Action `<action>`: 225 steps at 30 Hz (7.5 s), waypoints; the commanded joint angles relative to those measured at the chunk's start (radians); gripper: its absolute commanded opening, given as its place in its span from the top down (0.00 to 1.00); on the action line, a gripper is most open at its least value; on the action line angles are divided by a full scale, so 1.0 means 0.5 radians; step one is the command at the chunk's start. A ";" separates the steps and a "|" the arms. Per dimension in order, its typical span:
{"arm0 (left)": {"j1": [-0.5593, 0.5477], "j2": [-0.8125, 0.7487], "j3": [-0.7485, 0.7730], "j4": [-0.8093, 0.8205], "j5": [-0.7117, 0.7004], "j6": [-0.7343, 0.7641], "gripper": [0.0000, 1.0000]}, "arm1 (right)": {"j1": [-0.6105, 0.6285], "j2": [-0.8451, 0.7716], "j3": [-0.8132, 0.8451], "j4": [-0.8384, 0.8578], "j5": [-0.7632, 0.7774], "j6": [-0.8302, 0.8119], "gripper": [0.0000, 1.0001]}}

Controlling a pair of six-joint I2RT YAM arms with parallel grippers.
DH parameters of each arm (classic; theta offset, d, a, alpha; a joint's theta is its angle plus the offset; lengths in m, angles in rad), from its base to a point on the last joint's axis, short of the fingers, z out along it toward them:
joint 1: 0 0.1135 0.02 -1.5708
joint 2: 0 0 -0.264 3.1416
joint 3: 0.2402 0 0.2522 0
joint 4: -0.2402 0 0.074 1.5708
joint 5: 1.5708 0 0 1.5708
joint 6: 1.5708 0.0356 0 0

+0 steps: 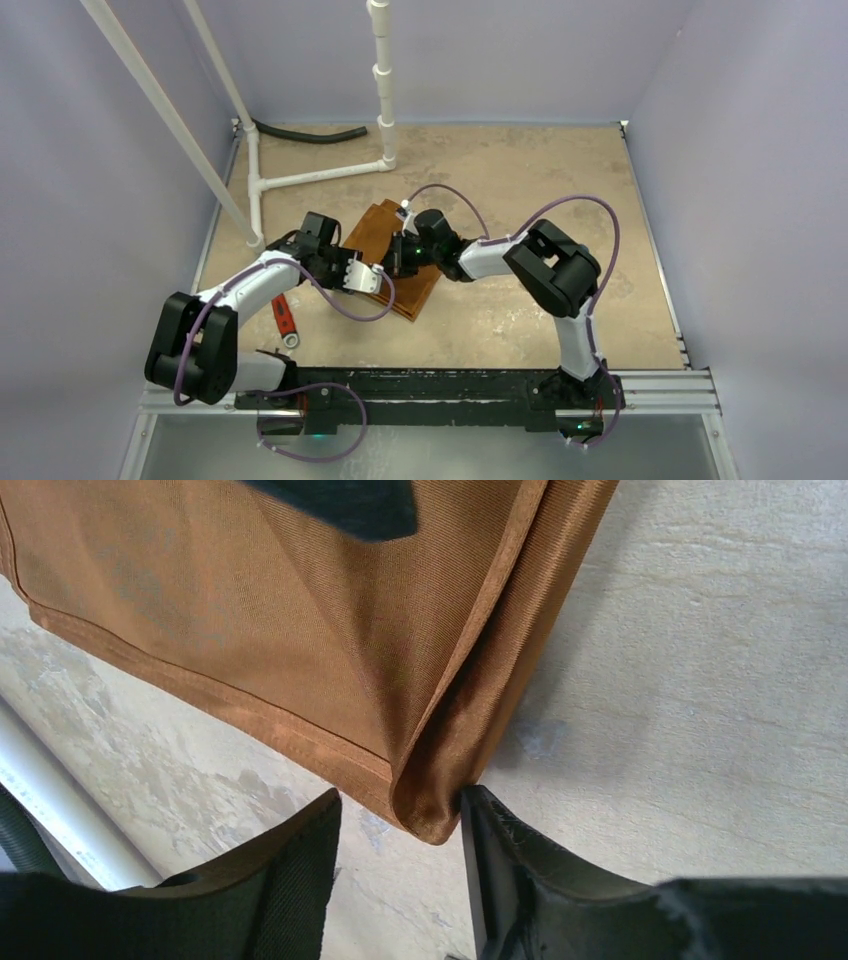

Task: Fold the napkin into a case and place the utensils inside
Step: Smooth out the top corner of the smaller-rectangle-folded napkin at the center of the board, then pick up the upper triangle-folded napkin from the center of the board, then turn over the upper triangle folded napkin at the center of the board.

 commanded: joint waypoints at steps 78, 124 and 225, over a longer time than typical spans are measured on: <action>0.400 -0.029 -0.131 0.105 0.555 0.510 0.46 | 0.691 -1.095 -0.458 -0.932 1.198 -1.938 0.40; 0.289 0.305 -0.104 0.148 0.286 0.786 1.00 | 0.673 -0.780 -0.358 -0.888 1.552 -1.515 1.00; -0.030 1.608 2.198 -0.288 0.159 -1.462 0.50 | -0.463 -0.458 0.043 -0.776 0.797 -0.588 0.51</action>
